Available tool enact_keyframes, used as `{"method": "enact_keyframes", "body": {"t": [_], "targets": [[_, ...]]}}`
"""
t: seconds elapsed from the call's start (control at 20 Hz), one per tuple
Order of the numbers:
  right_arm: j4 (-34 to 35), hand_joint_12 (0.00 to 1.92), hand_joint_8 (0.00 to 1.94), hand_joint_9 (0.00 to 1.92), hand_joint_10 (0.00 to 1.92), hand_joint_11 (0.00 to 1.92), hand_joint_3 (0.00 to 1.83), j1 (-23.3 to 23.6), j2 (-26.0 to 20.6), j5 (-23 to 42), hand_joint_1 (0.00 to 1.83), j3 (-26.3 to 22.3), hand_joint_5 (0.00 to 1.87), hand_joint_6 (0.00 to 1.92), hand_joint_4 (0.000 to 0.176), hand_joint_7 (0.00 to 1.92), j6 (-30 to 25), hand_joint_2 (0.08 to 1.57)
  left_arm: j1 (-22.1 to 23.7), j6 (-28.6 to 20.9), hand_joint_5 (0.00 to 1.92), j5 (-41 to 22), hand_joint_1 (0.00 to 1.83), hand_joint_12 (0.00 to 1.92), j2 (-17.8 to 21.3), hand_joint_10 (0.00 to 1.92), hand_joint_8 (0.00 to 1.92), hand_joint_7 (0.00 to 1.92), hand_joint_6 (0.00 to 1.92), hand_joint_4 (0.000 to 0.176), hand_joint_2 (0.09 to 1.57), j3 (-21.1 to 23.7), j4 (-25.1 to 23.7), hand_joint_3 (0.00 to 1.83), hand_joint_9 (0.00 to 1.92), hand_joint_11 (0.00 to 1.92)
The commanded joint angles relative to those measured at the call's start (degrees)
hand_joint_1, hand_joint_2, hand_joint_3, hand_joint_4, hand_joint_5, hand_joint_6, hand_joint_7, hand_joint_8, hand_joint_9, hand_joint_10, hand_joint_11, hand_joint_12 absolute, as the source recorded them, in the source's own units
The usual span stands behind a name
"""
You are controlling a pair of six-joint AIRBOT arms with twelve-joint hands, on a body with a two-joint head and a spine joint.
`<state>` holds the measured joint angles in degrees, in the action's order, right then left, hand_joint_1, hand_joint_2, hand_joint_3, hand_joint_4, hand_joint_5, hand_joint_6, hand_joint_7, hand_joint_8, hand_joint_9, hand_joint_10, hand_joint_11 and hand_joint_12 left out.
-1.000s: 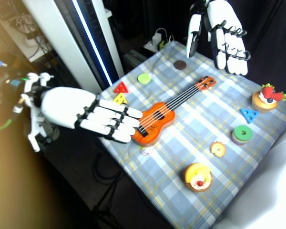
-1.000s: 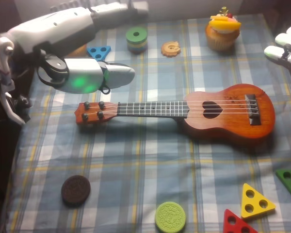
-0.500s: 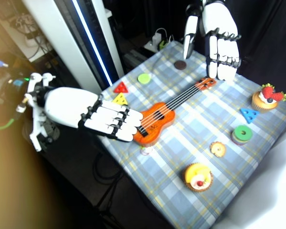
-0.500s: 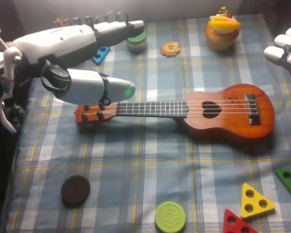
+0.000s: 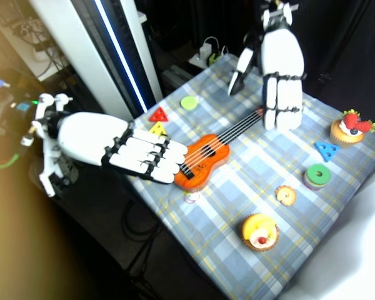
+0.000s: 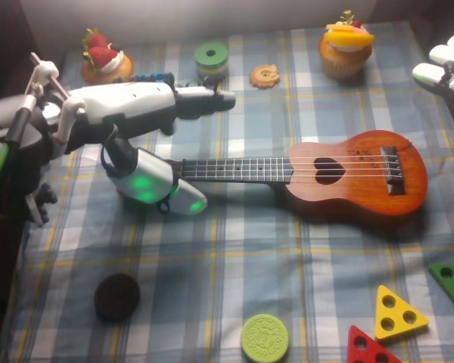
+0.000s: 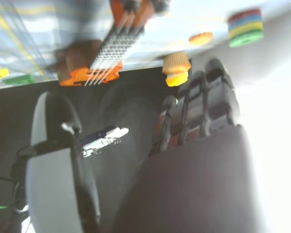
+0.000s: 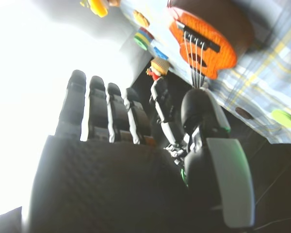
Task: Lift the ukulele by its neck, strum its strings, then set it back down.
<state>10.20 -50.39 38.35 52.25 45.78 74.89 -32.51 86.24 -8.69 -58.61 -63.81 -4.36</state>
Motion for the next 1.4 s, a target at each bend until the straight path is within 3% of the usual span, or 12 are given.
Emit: {"method": "enact_keyframes", "body": {"t": [0.0,0.15,0.3,0.45,0.5,0.65,0.7,0.85,0.9,1.1,1.25,1.35], "targets": [[0.09,0.24,0.0,0.0,0.0,0.01,0.0,0.81,-0.72,7.83,0.33,-0.09,0.0,0.0,0.0,0.0,0.1,1.36,0.09,0.92,0.2,-4.85,0.95,1.56,-0.9,0.59,0.02,0.23,0.02,0.09,0.96,-0.72,1.71,0.0,0.02,0.0],[0.2,0.01,0.0,0.0,0.0,0.02,0.0,0.81,-1.13,8.56,0.4,-0.33,0.0,0.0,0.0,0.0,0.09,1.37,-0.74,2.38,0.31,-3.45,0.95,1.63,-3.28,0.83,0.11,0.29,0.15,0.042,1.07,-2.74,3.87,0.0,0.0,0.0],[0.49,0.03,0.0,0.0,0.0,0.02,0.0,0.76,-1.47,9.11,0.41,-0.44,0.0,0.0,0.02,0.0,0.09,1.36,-1.45,2.47,0.14,-2.83,0.98,1.75,-4.96,1.09,0.63,0.24,1.03,0.01,1.12,-4.26,4.87,0.0,0.01,0.0],[0.86,0.0,0.0,0.0,0.0,0.0,0.0,0.7,-1.64,9.38,0.42,-0.48,0.0,0.0,0.005,0.0,0.09,1.35,-1.92,2.55,0.26,-2.0,1.05,1.92,-6.34,1.44,1.27,0.23,1.33,0.0,1.12,-5.34,4.94,0.0,0.12,0.02],[0.86,0.0,0.0,0.0,0.0,0.0,0.0,0.69,-1.67,9.38,0.47,-0.5,0.0,0.0,0.007,0.0,0.09,1.36,-2.11,2.87,0.57,-1.88,1.0,1.92,-6.68,1.58,1.44,0.25,1.45,0.0,1.25,-5.48,4.97,0.01,0.16,0.08],[0.86,0.0,0.0,0.0,0.0,0.0,0.0,0.67,-1.7,9.44,0.42,-0.52,0.0,0.0,0.003,0.0,0.09,1.36,-2.17,15.18,0.59,-2.35,0.97,1.92,-6.85,1.91,1.86,0.28,1.59,0.0,1.33,-4.77,15.17,0.0,0.27,0.25],[0.86,0.0,0.0,0.0,0.0,0.0,0.0,0.67,-1.71,9.44,0.45,-0.55,0.0,0.0,0.0,0.0,0.09,1.36,-2.17,16.72,0.63,-2.79,1.03,1.92,-6.6,1.92,1.91,0.44,1.55,0.0,1.31,-4.45,16.59,0.0,0.49,0.48],[0.83,0.0,0.0,0.0,0.0,0.0,0.0,0.66,-1.95,9.73,0.48,-0.78,0.0,0.0,0.005,0.0,0.09,1.37,-2.08,16.75,0.59,-4.83,1.03,1.92,-5.11,1.92,1.92,0.45,1.62,0.0,1.33,-3.08,16.98,0.0,0.56,0.43],[0.74,0.0,0.0,0.0,0.0,0.0,0.0,0.62,-2.16,9.87,0.51,-0.95,0.0,0.0,0.0,0.0,0.09,1.36,-1.85,16.78,0.53,-5.48,1.2,1.92,-4.44,1.92,1.92,0.52,1.86,0.0,1.23,-2.42,16.96,0.0,0.63,0.5],[0.03,0.02,0.0,0.0,0.0,0.05,0.0,0.53,-2.8,10.63,0.46,-1.54,0.0,0.0,0.0,0.0,0.08,1.37,-0.05,16.81,0.82,-6.98,1.37,1.92,-2.12,1.92,1.92,1.03,1.92,0.0,1.19,-0.18,14.81,0.0,1.2,1.27],[-1.63,0.02,0.0,0.0,0.0,0.0,0.0,0.53,-3.04,11.09,0.44,-1.52,0.0,0.0,0.006,0.0,-1.7,1.37,0.96,16.82,0.87,-7.65,1.46,1.92,-1.53,1.92,1.92,1.13,1.92,0.0,1.18,0.23,14.35,0.0,1.31,1.43],[-3.25,0.0,0.0,0.0,0.0,0.0,0.0,0.69,-3.14,11.38,0.03,-1.5,0.0,0.0,0.059,0.0,-3.03,1.25,1.38,16.82,0.85,-7.8,1.39,1.92,-1.43,1.92,1.92,1.11,1.92,0.0,1.19,0.2,14.35,0.0,1.33,1.44]]}}
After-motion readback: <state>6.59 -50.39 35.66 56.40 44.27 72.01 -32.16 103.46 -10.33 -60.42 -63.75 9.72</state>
